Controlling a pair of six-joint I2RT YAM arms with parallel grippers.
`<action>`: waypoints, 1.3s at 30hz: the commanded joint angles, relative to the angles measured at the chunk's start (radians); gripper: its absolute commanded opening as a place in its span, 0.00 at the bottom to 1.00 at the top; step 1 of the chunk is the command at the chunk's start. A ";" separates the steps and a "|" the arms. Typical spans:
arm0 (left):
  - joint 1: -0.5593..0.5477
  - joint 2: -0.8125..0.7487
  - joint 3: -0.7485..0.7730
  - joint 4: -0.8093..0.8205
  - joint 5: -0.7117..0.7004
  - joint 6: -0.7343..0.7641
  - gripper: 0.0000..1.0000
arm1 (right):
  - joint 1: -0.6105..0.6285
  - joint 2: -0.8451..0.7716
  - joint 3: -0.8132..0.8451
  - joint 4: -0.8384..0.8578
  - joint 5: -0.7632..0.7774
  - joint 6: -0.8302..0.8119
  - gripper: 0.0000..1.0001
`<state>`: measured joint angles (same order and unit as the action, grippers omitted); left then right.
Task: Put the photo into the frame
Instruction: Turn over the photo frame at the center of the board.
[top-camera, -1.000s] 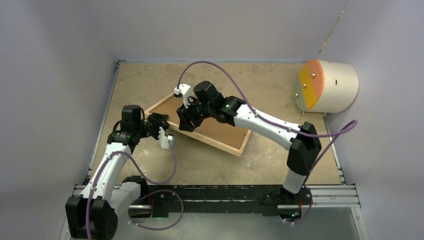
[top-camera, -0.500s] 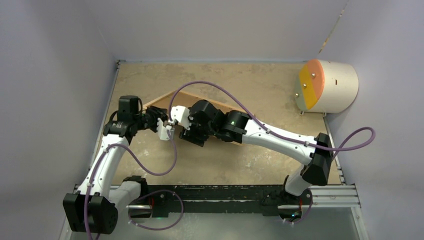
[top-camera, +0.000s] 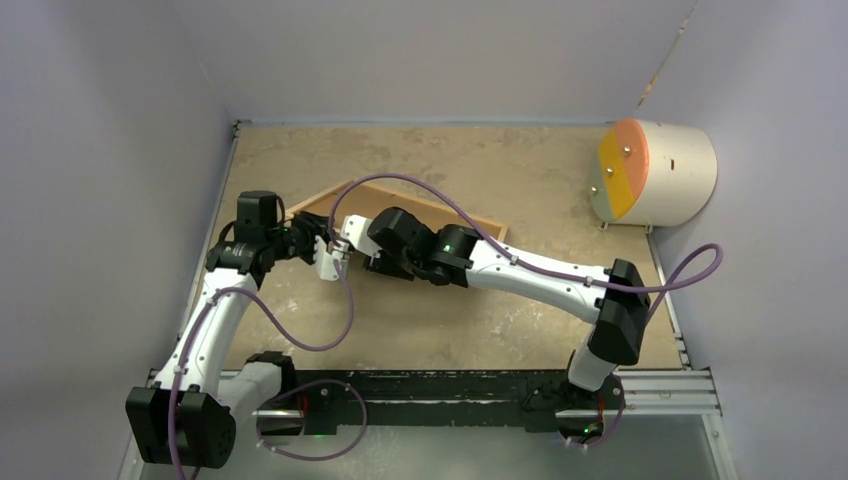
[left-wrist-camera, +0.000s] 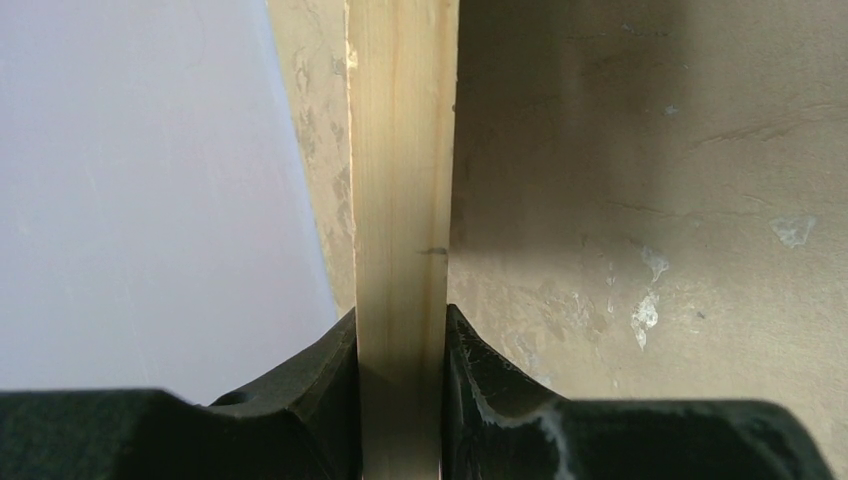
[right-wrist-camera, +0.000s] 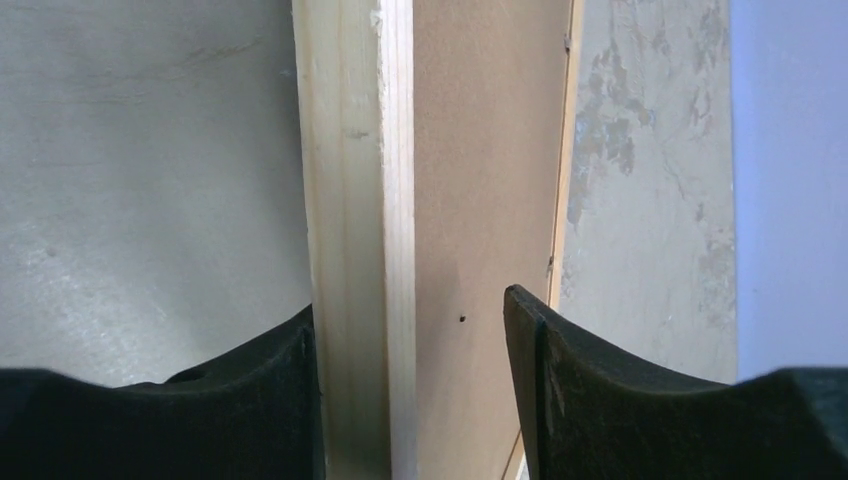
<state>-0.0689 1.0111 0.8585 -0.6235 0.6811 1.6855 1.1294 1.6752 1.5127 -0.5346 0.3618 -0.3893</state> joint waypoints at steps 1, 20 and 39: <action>-0.002 -0.016 0.049 0.050 0.057 -0.024 0.23 | 0.015 -0.002 -0.002 0.046 0.085 -0.040 0.58; 0.053 -0.068 0.099 0.190 0.097 -0.269 0.87 | 0.011 0.009 0.168 0.050 0.047 0.059 0.19; 0.268 0.303 0.496 0.211 0.137 -1.063 0.94 | -0.470 0.353 0.842 -0.233 -0.441 0.543 0.10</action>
<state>0.1898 1.2030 1.2594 -0.2462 0.7975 0.7547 0.8093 2.0487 2.3543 -0.7448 0.0551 -0.0410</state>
